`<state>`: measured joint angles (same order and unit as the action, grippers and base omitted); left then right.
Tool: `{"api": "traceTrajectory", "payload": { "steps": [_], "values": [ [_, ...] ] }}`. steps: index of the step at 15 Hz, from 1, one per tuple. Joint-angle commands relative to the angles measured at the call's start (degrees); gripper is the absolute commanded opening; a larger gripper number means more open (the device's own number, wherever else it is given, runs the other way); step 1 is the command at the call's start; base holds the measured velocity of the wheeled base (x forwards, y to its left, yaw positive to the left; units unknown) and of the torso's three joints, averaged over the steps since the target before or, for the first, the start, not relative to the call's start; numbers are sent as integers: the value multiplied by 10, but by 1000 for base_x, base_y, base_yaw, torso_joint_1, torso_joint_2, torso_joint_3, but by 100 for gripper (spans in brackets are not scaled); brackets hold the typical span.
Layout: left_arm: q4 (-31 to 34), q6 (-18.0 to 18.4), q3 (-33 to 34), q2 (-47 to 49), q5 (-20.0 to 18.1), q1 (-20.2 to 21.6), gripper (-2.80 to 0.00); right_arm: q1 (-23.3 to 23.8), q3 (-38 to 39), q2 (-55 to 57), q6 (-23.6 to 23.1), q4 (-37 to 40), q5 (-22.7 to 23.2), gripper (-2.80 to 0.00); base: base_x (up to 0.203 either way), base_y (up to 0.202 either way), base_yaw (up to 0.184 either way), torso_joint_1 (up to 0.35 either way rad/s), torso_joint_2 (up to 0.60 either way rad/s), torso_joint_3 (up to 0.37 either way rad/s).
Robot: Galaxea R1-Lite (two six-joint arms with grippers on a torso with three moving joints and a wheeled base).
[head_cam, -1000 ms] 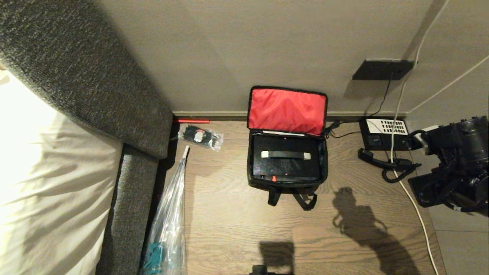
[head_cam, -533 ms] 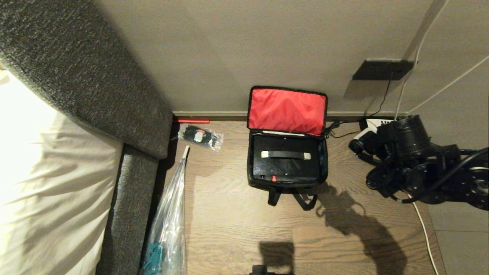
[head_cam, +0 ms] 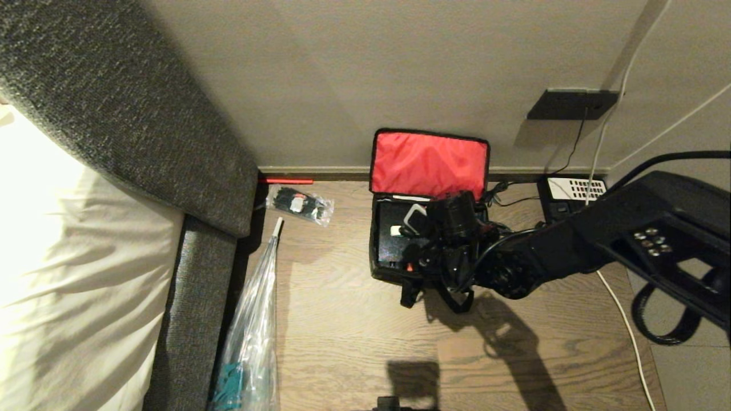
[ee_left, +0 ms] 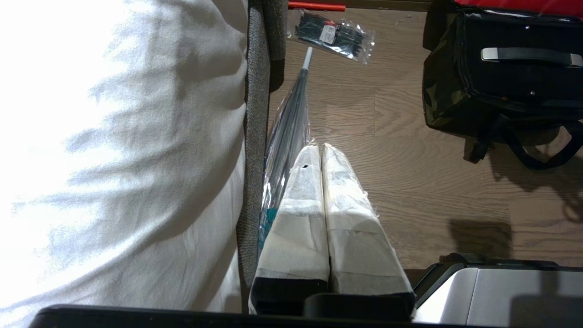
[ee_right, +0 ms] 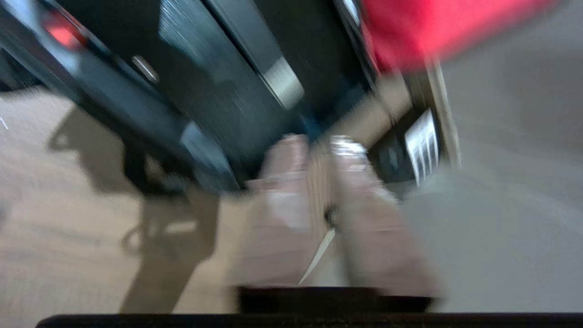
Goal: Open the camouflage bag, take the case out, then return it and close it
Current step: Grip the handle
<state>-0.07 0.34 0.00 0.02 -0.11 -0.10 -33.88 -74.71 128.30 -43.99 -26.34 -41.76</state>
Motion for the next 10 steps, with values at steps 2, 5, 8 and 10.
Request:
{"api": "traceTrajectory", "payload": {
  "steps": [2,5,8,10],
  "values": [
    [0,0,0,0,0,0,-280,-10,-32,106,-111,-106,20,0,0,0,0,0,0,0],
    [0,0,0,0,0,0,-280,-9,-33,132,-220,-218,22,0,0,0,0,0,0,0],
    [0,0,0,0,0,0,-280,-5,-30,172,-352,-368,21,0,0,0,0,0,0,0],
    [0,0,0,0,0,0,-280,2,-35,197,-385,-406,24,0,0,0,0,0,0,0]
  ]
}}
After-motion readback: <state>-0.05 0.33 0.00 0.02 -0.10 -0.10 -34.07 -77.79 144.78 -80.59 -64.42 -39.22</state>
